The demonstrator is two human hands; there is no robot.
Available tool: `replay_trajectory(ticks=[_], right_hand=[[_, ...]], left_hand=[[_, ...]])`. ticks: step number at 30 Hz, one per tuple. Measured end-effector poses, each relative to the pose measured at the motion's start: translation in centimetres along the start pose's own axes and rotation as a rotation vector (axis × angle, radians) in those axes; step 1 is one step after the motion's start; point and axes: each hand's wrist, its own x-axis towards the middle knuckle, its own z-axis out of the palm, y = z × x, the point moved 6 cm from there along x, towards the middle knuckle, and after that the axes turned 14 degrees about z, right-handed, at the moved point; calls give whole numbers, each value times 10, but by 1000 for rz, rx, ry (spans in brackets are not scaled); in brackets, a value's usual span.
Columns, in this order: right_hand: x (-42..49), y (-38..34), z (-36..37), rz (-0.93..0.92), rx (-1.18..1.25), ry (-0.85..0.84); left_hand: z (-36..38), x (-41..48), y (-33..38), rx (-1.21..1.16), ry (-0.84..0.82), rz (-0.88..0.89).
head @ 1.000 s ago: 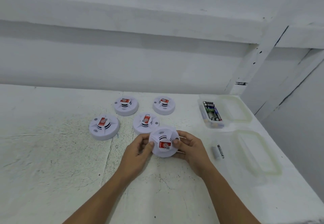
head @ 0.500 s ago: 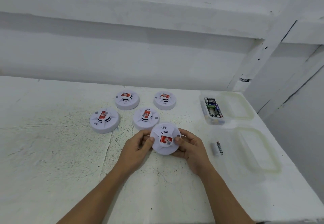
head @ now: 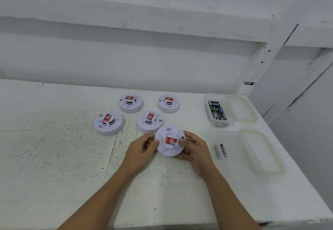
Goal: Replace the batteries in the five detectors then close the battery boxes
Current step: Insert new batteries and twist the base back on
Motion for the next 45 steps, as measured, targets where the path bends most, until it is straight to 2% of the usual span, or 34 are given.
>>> replay_trajectory(ticks=[45], right_hand=[[-3,4,2,-7,-30,21]], left_hand=[[-2,-1,-3,29,11,4]])
